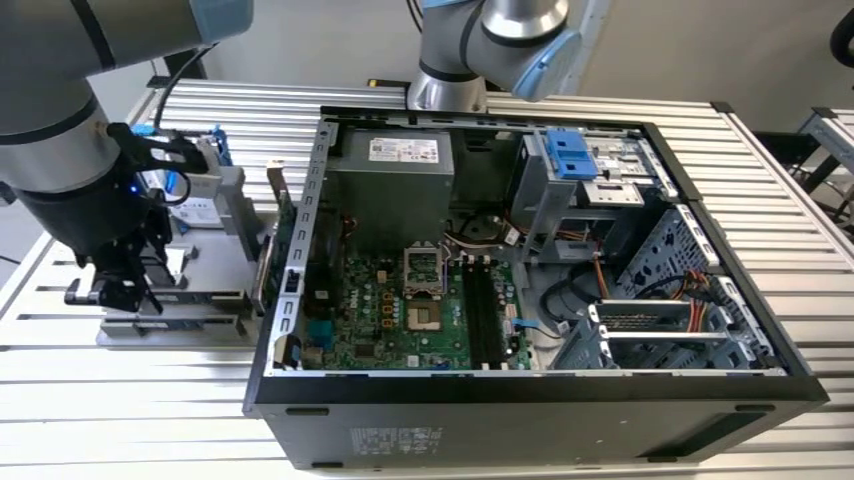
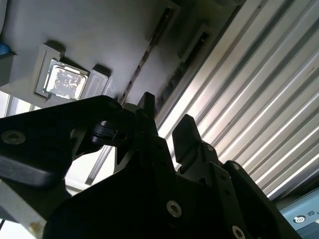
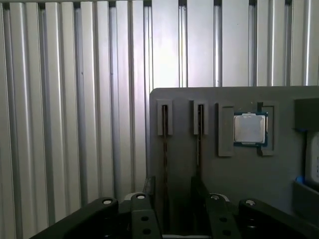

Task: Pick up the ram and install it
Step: 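Pick up the ram and move it above insertion slot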

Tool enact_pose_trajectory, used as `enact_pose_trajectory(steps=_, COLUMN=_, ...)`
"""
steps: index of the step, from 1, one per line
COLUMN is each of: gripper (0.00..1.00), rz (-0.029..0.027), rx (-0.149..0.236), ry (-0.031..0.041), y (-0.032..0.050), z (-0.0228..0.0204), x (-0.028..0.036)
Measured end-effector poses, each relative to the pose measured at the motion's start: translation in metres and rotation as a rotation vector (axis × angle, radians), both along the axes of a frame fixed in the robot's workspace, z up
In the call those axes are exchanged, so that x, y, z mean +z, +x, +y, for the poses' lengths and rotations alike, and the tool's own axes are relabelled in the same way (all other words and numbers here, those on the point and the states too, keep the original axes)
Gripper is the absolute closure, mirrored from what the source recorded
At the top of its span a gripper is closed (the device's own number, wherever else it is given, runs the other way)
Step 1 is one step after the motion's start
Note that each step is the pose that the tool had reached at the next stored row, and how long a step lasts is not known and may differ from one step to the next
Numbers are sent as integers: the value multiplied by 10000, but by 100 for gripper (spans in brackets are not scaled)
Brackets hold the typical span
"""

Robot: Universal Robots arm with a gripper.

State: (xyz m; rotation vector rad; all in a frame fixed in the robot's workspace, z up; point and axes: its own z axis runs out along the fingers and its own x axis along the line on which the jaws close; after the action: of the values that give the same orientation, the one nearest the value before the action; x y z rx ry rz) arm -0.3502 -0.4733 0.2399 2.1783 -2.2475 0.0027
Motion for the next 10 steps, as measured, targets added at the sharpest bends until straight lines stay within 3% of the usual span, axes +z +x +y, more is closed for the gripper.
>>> enact_pose_trajectory(steps=10, gripper=0, rz=0, rx=-136, ry=-50, y=0, z=-1, x=-153)
